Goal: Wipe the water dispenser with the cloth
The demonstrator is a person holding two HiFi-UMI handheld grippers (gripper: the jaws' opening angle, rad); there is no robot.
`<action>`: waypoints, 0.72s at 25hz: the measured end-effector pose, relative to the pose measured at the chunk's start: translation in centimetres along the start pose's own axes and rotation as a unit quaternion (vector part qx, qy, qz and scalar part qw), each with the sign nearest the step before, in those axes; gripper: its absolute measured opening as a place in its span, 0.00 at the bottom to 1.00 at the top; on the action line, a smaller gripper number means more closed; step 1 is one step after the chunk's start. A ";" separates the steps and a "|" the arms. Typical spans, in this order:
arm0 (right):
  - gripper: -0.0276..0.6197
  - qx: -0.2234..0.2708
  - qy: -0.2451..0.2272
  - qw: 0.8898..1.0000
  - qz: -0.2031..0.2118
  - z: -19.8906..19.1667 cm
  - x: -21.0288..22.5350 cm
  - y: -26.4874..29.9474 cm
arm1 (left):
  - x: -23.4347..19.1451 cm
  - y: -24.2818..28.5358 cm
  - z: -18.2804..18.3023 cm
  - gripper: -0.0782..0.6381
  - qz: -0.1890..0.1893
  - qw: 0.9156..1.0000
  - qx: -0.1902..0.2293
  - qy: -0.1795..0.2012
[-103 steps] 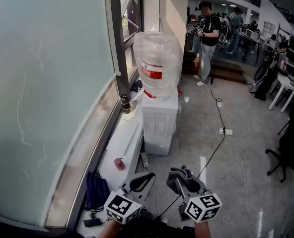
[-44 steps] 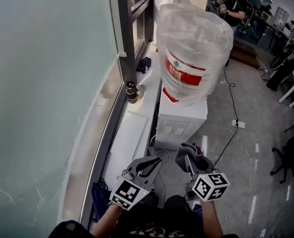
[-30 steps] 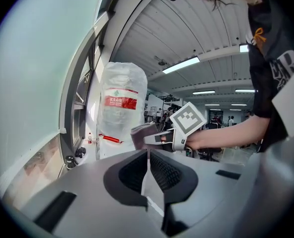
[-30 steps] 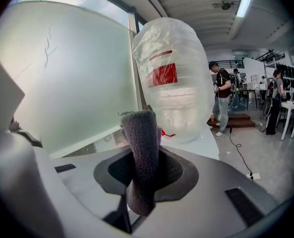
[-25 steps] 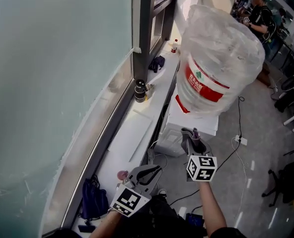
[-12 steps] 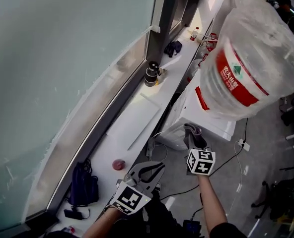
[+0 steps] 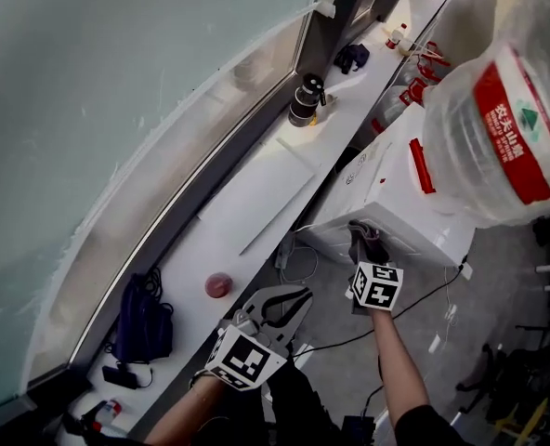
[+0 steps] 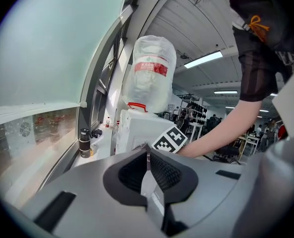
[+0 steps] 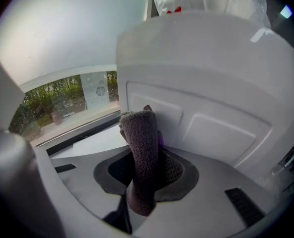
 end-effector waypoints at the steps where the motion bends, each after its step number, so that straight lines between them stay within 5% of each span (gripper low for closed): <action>1: 0.20 -0.006 -0.001 1.000 -0.001 -0.9 0.0 0.8 | -0.4 0.2 -0.5 0.14 0.003 1.000 0.001 0.000; 7: 0.20 -0.034 -0.044 0.998 -0.003 -5.4 -1.5 6.4 | -2.9 0.7 -3.6 0.14 0.016 1.000 0.003 -0.011; 18: 0.20 -0.106 -0.044 0.993 -0.011 -13.9 -4.8 15.6 | -6.2 1.4 -7.5 0.14 0.044 0.999 0.000 -0.026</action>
Point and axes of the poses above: the fingertips, and each gripper's own axes: y forward along the fingers, x to its right, z out of its top, the point moved 3 cm from there along -y, backward along the fingers, and after that the axes turned 6 degrees about -y, right-handed, at the moved point
